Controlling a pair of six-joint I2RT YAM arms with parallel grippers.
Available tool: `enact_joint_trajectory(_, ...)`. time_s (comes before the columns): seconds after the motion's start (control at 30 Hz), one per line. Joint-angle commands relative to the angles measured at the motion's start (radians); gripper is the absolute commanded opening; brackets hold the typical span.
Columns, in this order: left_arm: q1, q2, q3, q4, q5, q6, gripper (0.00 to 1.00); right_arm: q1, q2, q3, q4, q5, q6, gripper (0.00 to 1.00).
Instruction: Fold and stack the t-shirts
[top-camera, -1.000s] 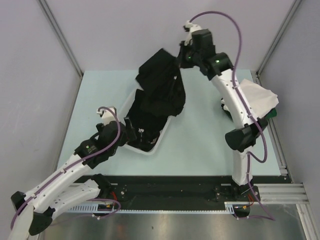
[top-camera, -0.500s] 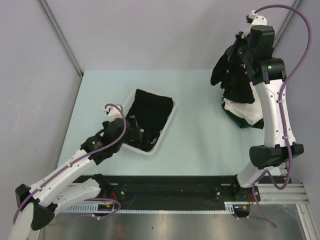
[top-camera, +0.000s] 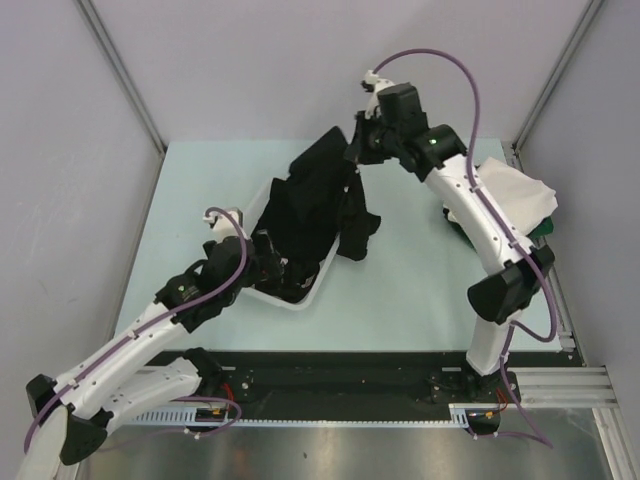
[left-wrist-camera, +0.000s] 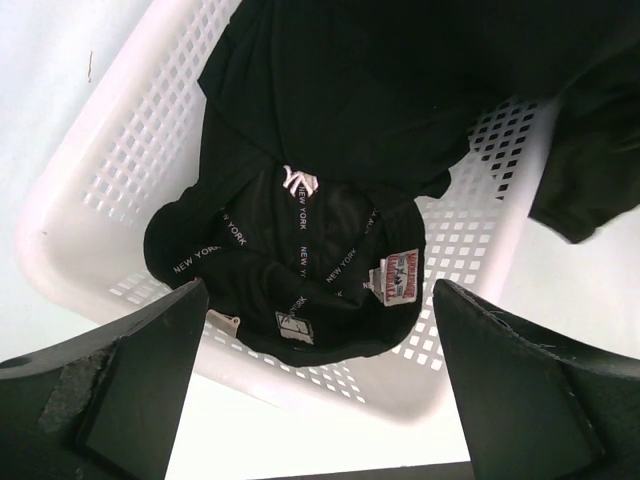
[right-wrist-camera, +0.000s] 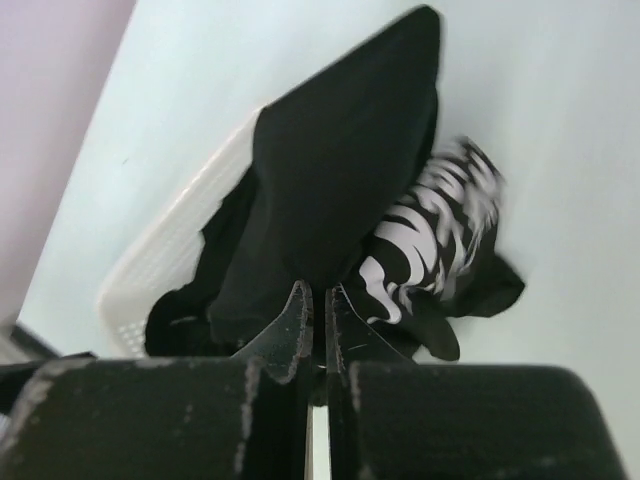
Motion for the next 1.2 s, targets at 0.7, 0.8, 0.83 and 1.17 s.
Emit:
enact_joint_trajectory(0.7,0.006,-0.112,-0.064,0.001,-0.026,-0.086,1.0,0.182,0.117,-0.189,0.12,-0.229,0.084,0.13)
enact_joint_trajectory(0.8,0.006,-0.095,-0.061,0.036,-0.017,-0.066,0.99,0.176,0.132,-0.187,0.108,-0.231,0.076,0.28)
enact_joint_trajectory(0.83,0.006,-0.089,-0.058,0.043,-0.017,-0.062,0.99,0.169,0.132,-0.182,0.101,-0.232,0.072,0.29)
enact_joint_trajectory(1.17,0.006,0.014,-0.02,0.102,0.012,-0.025,0.99,0.061,0.011,-0.171,0.045,-0.194,0.012,0.59)
